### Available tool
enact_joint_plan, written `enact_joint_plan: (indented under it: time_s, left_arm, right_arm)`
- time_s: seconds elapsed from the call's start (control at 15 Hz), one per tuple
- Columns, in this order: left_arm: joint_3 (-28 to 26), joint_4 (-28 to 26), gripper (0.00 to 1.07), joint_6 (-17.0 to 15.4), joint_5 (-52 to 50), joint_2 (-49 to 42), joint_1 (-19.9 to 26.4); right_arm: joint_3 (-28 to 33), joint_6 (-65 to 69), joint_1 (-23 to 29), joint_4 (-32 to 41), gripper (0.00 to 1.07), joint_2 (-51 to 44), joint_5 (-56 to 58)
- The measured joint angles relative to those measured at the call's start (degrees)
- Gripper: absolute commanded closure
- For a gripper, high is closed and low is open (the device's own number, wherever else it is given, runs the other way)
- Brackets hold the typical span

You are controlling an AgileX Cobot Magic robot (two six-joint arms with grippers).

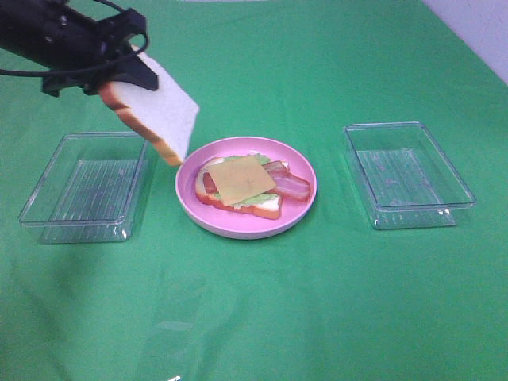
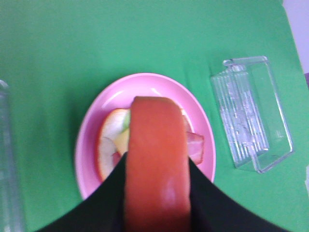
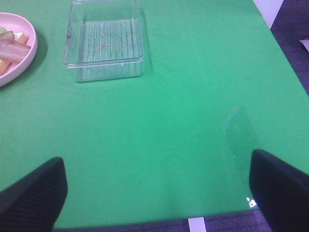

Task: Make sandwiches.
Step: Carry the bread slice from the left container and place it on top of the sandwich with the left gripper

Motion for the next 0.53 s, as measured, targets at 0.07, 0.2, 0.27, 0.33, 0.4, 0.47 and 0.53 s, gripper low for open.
enact_joint_plan:
  time_s: [0.07, 0.2, 0.27, 0.33, 0.4, 0.47, 0.53]
  left_arm:
    - [0.0, -1.6, 0.89, 0.7, -0.9, 0.7, -1.4]
    - [-0.7, -8.9, 0.89, 4.3, -2.8, 4.6, -5.8]
    - [-3.6, -13.9, 0.88, 6.1, -3.0, 9.1, -8.0]
    - [-4.5, -14.6, 0.88, 6.4, -2.8, 10.4, -8.4]
    - [-6.9, -16.2, 0.88, 6.7, -2.2, 12.5, -8.7]
    - [-8.9, -17.4, 0.88, 6.9, -1.1, 14.6, -8.8]
    - [-11.1, -18.6, 0.88, 6.9, 0.1, 16.7, -8.8]
  right_arm:
    - [0.0, 0.0, 0.0, 0.0, 0.09, 0.0, 0.0]
    - [0.0, 0.0, 0.0, 0.0, 0.09, 0.0, 0.0]
    - [0.0, 0.0, 0.0, 0.0, 0.09, 0.0, 0.0]
    - [0.0, 0.0, 0.0, 0.0, 0.09, 0.0, 0.0]
    - [0.0, 0.0, 0.0, 0.0, 0.09, 0.0, 0.0]
    - [0.0, 0.0, 0.0, 0.0, 0.09, 0.0, 0.0]
    - [0.0, 0.0, 0.0, 0.0, 0.09, 0.0, 0.0]
